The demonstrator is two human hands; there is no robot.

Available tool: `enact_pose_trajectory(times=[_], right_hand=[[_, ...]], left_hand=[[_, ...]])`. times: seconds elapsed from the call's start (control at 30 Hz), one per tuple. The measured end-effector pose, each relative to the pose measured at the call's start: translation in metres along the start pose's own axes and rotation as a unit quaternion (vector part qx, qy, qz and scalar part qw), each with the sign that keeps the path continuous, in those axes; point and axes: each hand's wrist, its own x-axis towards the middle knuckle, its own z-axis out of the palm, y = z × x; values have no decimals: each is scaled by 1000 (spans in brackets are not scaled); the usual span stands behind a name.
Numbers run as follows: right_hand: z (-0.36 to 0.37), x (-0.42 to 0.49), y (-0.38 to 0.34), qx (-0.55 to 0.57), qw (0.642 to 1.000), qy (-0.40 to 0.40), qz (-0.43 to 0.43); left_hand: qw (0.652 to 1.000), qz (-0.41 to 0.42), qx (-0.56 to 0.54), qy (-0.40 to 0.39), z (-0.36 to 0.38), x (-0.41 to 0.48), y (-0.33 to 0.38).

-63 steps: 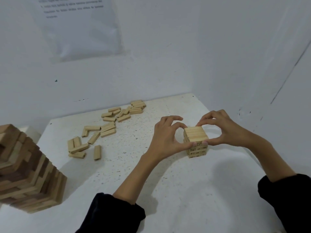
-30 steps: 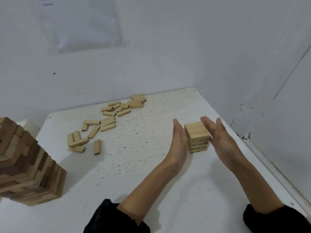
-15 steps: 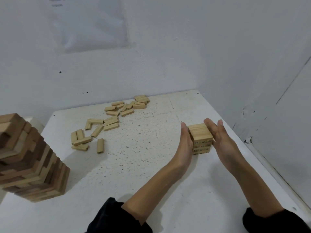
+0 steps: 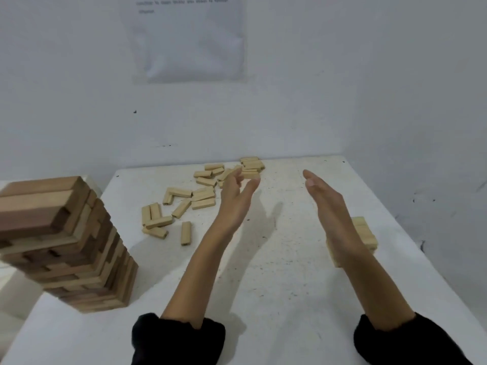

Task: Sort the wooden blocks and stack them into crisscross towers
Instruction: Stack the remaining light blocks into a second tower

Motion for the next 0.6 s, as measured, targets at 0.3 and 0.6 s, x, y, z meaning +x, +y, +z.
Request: enact_pose_trajectory(times=[0.3,0.6], right_hand=[[102,67,76,-301,948,8,-103],[121,128,83,-470,867,56,-156]], left_hand=[[912,47,383,140,-39,31,-87],[890,79,410,182,-37,38,-101]])
